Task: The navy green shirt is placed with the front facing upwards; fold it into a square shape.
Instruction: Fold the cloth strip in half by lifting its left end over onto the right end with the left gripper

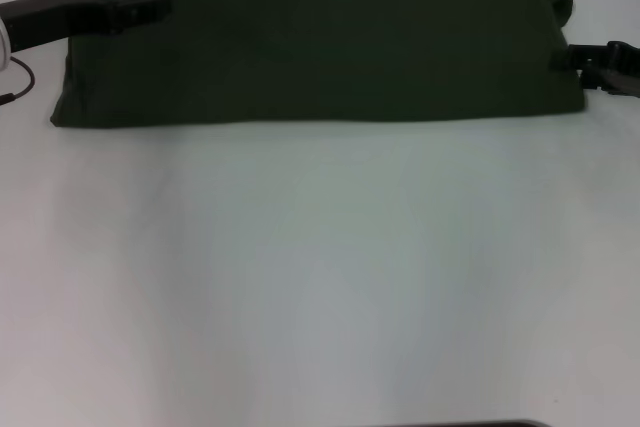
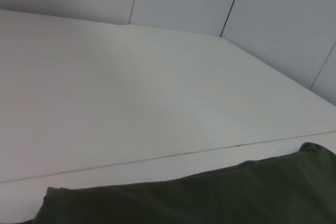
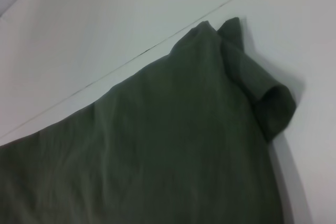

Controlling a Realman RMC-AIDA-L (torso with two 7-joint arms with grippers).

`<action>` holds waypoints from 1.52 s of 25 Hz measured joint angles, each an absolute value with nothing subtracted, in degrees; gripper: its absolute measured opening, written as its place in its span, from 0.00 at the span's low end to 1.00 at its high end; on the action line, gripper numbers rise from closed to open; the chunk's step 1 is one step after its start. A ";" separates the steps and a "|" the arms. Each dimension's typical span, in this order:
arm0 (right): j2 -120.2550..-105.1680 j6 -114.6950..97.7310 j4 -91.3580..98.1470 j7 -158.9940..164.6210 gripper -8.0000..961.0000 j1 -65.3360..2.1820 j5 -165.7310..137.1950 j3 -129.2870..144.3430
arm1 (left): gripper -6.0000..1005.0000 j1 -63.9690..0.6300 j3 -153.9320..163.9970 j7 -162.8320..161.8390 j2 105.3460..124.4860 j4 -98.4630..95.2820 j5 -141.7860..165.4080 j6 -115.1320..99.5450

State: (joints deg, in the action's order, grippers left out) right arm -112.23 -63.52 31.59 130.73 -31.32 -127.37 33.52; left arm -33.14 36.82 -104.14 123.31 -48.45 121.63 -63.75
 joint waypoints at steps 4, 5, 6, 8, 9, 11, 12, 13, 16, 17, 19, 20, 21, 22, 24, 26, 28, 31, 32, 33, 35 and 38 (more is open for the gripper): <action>-112.52 -62.89 31.04 130.68 0.73 -31.75 -127.43 33.72 | 0.90 -33.13 36.82 -104.14 123.22 -48.53 121.63 -63.72; -112.59 -62.80 31.00 130.68 0.73 -31.75 -127.43 33.80 | 0.90 -33.13 36.82 -104.14 123.20 -48.53 121.63 -63.72; -112.65 -62.76 30.87 130.68 0.73 -31.76 -127.44 33.88 | 0.90 -33.13 36.82 -104.14 123.20 -48.53 121.63 -63.68; -112.71 -62.75 30.58 130.68 0.73 -31.79 -127.44 33.93 | 0.90 -33.13 36.82 -104.14 123.20 -48.53 121.63 -63.49; -112.76 -62.74 30.45 130.68 0.73 -31.82 -127.44 33.94 | 0.90 -33.13 36.83 -104.14 123.20 -48.53 121.63 -63.38; -112.81 -62.75 30.37 130.68 0.73 -31.84 -127.45 33.95 | 0.90 -33.13 36.82 -104.13 123.21 -48.53 121.63 -63.08; -112.84 -62.87 30.36 130.68 0.73 -31.83 -127.45 33.94 | 0.90 -33.13 36.82 -104.12 123.21 -48.53 121.63 -63.01; -112.86 -63.02 30.35 130.68 0.73 -31.83 -127.44 33.95 | 0.90 -33.17 36.82 -104.12 123.21 -48.53 121.63 -63.00; -112.86 -63.14 30.34 130.68 0.72 -31.81 -127.32 33.95 | 0.90 -33.32 36.83 -104.10 123.18 -48.53 121.63 -62.99; -112.86 -62.95 30.33 130.67 0.68 -31.79 -127.30 33.95 | 0.90 -33.35 36.82 -104.10 123.16 -48.53 121.63 -62.99; -112.85 -62.66 30.33 130.41 0.58 -31.75 -127.30 33.94 | 0.90 -33.35 36.83 -104.09 123.15 -48.52 121.63 -62.99; -112.85 -62.61 30.32 130.19 0.54 -31.75 -127.31 33.93 | 0.90 -33.33 36.83 -104.08 123.14 -48.51 121.63 -62.99; -112.85 -62.54 30.32 129.95 0.49 -31.75 -127.32 33.93 | 0.90 -33.27 36.82 -104.08 123.14 -48.51 121.65 -62.99; -112.87 -62.53 30.32 129.68 0.45 -31.74 -127.32 33.93 | 0.90 -33.16 36.83 -104.08 123.13 -48.51 121.67 -62.99; -112.89 -62.49 30.32 129.35 0.38 -31.74 -127.34 33.96 | 0.90 -32.97 36.82 -104.07 123.13 -48.51 121.70 -63.00; -112.90 -62.45 30.32 129.23 0.31 -31.75 -127.35 33.99 | 0.90 -32.92 36.82 -104.07 123.13 -48.51 121.70 -63.00; -112.91 -62.40 30.32 129.19 0.25 -31.76 -127.35 34.00 | 0.90 -32.64 36.82 -104.06 123.13 -48.51 121.72 -63.01; -112.92 -62.39 30.32 129.12 0.18 -31.62 -127.35 34.01 | 0.90 -32.51 36.83 -104.05 123.19 -48.51 121.72 -63.08; -112.92 -62.39 30.32 129.07 0.16 -31.53 -127.35 34.01 | 0.90 -32.46 36.81 -104.05 123.19 -48.51 121.72 -63.13; -112.92 -62.39 30.32 129.04 0.13 -31.47 -127.35 34.01 | 0.90 -32.41 36.80 -104.07 123.20 -48.51 121.72 -63.21; -112.91 -62.39 30.32 129.02 0.08 -31.27 -127.35 34.01 | 0.90 -32.29 36.67 -104.25 123.19 -48.51 121.87 -63.34; -112.85 -62.41 30.32 128.83 0.03 -31.15 -127.35 33.90 | 0.90 -32.20 36.32 -105.16 123.14 -48.51 123.50 -63.32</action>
